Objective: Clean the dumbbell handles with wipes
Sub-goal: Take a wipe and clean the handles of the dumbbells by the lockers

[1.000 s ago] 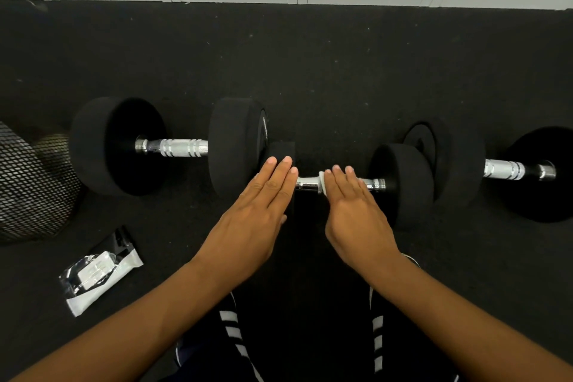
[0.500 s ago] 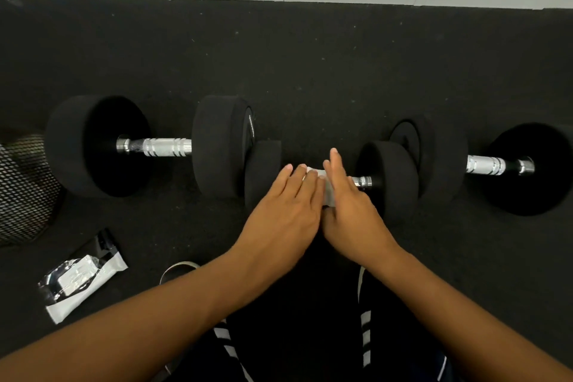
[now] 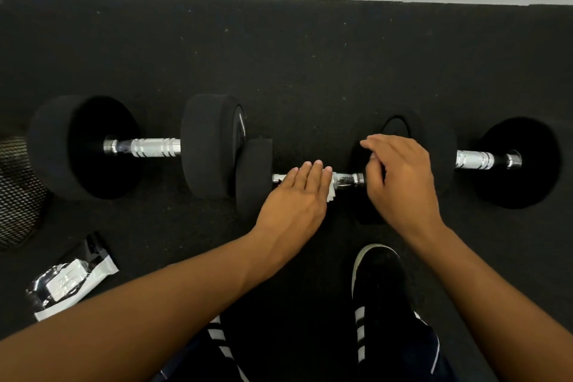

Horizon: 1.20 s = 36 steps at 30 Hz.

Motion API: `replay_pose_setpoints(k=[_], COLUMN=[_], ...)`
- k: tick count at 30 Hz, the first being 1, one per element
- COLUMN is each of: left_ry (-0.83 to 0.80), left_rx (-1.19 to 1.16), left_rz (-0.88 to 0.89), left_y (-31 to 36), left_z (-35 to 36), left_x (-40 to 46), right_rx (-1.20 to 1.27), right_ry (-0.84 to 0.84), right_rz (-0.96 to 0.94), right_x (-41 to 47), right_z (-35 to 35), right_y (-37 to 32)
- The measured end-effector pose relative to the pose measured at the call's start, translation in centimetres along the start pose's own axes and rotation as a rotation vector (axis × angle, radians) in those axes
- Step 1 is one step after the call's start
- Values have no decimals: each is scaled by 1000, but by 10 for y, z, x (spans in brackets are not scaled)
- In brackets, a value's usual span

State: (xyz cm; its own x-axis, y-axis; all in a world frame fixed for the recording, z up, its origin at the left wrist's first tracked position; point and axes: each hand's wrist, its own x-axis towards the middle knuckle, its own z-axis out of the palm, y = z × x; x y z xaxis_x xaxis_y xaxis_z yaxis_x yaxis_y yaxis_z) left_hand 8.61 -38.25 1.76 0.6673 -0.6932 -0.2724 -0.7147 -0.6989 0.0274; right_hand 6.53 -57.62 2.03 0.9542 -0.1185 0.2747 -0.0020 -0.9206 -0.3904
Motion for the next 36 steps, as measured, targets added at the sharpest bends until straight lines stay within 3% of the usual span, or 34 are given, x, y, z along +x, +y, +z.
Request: replay_pose_setpoints(k=[3,7,10,14,19,23,32,36], left_ry=[65,161,99,112,-23,5,21,-30], left_rx=[-26,3,16,19,-115,-200,66,-47], left_rz=[-50,42,120,83,76,48,88,95], left_y=[4,7,13,16,9,6,25,19], left_z=[3,16,24,25,-3,-12,21,-1], left_x=[2,-5,-14,-6,24,30,-3,25], right_rx=[17,21,29,35,19,30,45,34], right_ry=[33,85,88,96,105,92,116,89], right_rz=[-1,17,29,44,45,43,29,32], right_x=[-4,-7,-7,-4,-1,-1,-3,0], right_z=[9,14,15,16,18,17,18,17], right_y=[1,0,-1,0,1,1,1,2])
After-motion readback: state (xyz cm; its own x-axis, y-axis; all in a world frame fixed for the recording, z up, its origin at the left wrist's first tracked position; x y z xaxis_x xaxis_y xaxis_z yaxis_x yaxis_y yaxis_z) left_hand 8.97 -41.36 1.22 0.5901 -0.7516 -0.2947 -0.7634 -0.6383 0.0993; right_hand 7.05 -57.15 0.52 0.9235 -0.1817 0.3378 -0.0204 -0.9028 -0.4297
